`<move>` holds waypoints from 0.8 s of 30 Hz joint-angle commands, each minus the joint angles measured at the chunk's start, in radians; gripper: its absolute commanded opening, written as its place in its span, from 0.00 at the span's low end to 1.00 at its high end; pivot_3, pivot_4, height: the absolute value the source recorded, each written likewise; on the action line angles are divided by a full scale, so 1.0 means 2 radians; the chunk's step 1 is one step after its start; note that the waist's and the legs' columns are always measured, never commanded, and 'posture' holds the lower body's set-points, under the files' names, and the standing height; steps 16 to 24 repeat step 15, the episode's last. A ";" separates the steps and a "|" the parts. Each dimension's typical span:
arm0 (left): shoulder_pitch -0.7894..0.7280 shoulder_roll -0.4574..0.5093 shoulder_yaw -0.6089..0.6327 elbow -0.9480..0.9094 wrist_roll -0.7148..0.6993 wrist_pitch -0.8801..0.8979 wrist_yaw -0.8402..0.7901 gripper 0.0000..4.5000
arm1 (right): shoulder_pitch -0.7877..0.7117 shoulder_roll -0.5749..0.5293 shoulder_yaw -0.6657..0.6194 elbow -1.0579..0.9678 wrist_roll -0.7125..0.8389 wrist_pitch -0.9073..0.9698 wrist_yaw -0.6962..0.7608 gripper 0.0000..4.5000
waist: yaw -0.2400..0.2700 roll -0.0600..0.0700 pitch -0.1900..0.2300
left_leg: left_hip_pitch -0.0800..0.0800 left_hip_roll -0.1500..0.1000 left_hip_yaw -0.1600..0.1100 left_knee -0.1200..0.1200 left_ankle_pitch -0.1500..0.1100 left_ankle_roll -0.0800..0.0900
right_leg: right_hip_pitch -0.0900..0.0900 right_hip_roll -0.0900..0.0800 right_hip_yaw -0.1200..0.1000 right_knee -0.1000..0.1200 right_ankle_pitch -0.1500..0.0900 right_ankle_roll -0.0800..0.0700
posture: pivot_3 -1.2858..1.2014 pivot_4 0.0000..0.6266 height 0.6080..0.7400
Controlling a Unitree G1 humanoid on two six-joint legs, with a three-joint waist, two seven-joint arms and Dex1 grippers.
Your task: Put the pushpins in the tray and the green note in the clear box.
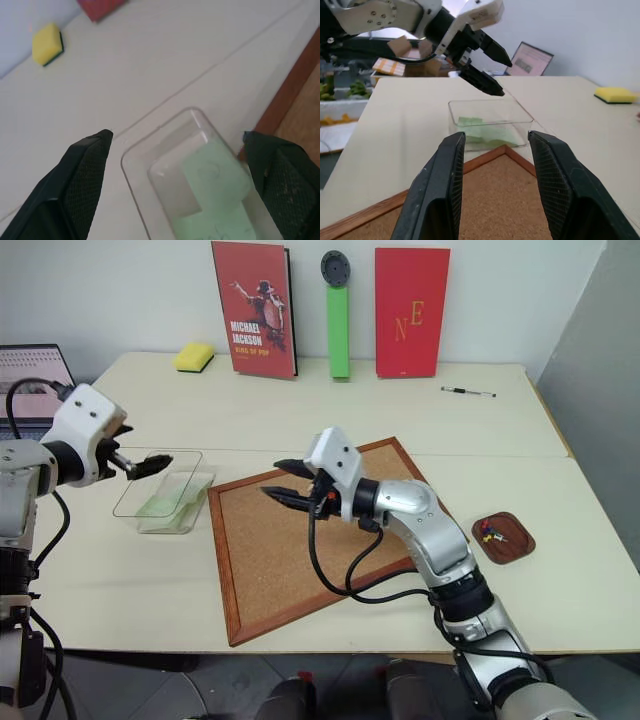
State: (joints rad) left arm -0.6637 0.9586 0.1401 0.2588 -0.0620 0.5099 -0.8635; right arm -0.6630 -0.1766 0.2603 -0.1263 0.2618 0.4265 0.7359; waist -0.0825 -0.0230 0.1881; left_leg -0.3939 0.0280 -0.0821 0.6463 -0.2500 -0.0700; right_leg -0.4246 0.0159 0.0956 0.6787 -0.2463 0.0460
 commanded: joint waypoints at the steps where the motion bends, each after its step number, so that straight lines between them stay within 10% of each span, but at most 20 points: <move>1: 0.035 -0.018 0.008 -0.073 -0.032 -0.034 -0.015 0.99 | 0.048 -0.026 -0.056 -0.063 0.006 0.029 -0.045 0.47 | 0.001 0.000 0.000 | 0.000 0.000 0.000 0.000 0.000 0.000 | 0.000 0.000 0.000 0.000 0.000 0.000 | 0.52 0.24 1.00; 10: 0.062 -0.116 -0.013 -0.111 -0.076 -0.056 -0.003 0.99 | 0.191 -0.088 -0.118 -0.175 0.017 0.074 -0.086 0.47 | 0.004 0.000 0.000 | 0.001 0.000 0.000 0.000 0.000 0.000 | 0.001 0.000 0.001 0.000 0.000 0.000 | 0.52 0.24 1.00; 24: 0.064 -0.145 -0.025 -0.111 -0.084 -0.076 -0.008 0.99 | 0.205 -0.091 -0.124 -0.184 0.007 0.066 -0.108 0.47 | -0.001 0.000 0.000 | 0.003 0.000 0.001 0.000 0.000 0.000 | 0.002 0.000 0.002 0.000 0.000 0.000 | 0.52 0.24 1.00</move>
